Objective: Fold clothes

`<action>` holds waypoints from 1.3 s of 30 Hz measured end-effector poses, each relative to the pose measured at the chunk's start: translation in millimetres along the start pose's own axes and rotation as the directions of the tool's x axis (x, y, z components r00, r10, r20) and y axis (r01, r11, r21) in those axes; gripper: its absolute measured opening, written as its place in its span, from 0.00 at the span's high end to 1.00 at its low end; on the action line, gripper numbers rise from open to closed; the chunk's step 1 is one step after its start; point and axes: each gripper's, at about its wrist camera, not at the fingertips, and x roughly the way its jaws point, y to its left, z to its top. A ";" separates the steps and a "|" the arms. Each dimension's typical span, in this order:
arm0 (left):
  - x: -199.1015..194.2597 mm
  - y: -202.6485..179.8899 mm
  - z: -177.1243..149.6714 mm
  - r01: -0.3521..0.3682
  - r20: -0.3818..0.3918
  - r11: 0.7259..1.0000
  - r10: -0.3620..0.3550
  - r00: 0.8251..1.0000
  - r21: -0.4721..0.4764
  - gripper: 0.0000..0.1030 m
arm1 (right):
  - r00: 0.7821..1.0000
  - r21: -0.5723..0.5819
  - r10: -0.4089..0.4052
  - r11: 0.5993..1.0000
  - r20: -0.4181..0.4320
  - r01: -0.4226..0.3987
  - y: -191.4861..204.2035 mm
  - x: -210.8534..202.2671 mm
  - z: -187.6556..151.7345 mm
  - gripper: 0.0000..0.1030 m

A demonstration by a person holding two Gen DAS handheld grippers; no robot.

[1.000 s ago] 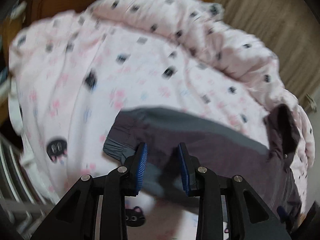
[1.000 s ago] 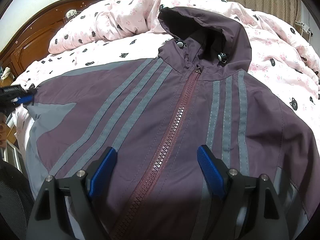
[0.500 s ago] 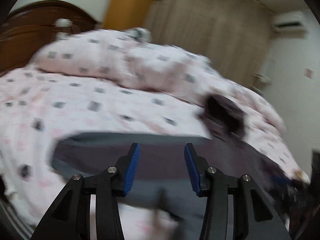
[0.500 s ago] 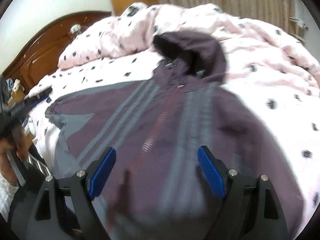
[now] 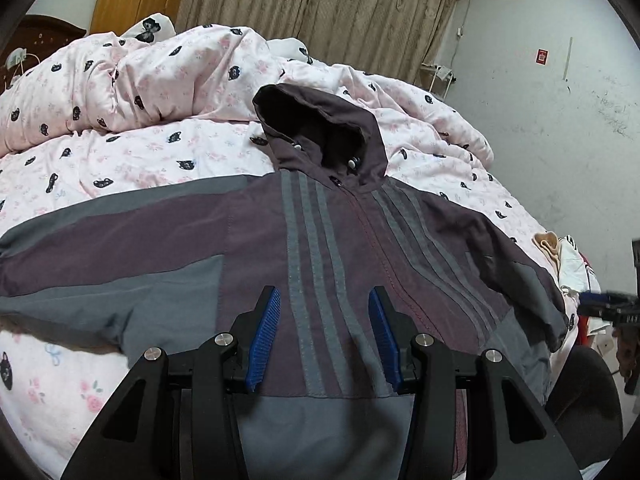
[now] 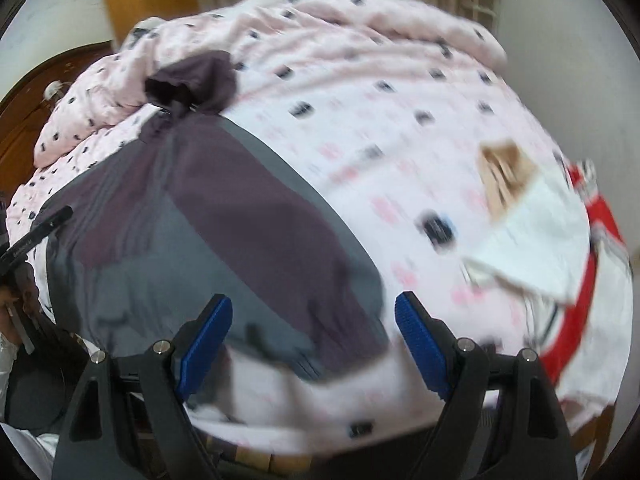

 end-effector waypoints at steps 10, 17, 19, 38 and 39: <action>16.8 1.9 -8.7 -0.021 -0.057 1.000 0.021 0.998 0.006 0.60 | 0.991 0.164 0.132 0.977 0.024 -0.134 -36.4 19.8 -15.9 0.28; 19.5 2.7 -11.7 -0.022 -0.063 1.000 0.022 0.998 0.005 0.60 | 0.982 0.217 0.190 0.959 -0.018 -0.182 -45.5 44.9 -17.4 0.44; 20.3 2.9 -11.7 -0.022 -0.065 1.000 0.022 0.998 0.005 0.60 | 0.982 0.210 0.188 0.961 -0.023 -0.179 -45.0 46.0 -18.3 0.56; 17.8 5.3 -10.9 -0.008 -0.062 1.000 0.008 0.998 -0.011 0.60 | 0.993 0.091 -0.015 0.996 0.119 0.004 -66.9 -23.2 81.1 0.87; 17.4 5.3 -11.0 -0.008 -0.062 1.000 0.007 0.998 -0.011 0.60 | 0.993 0.092 -0.029 0.996 0.115 0.019 -69.9 -18.6 88.2 0.87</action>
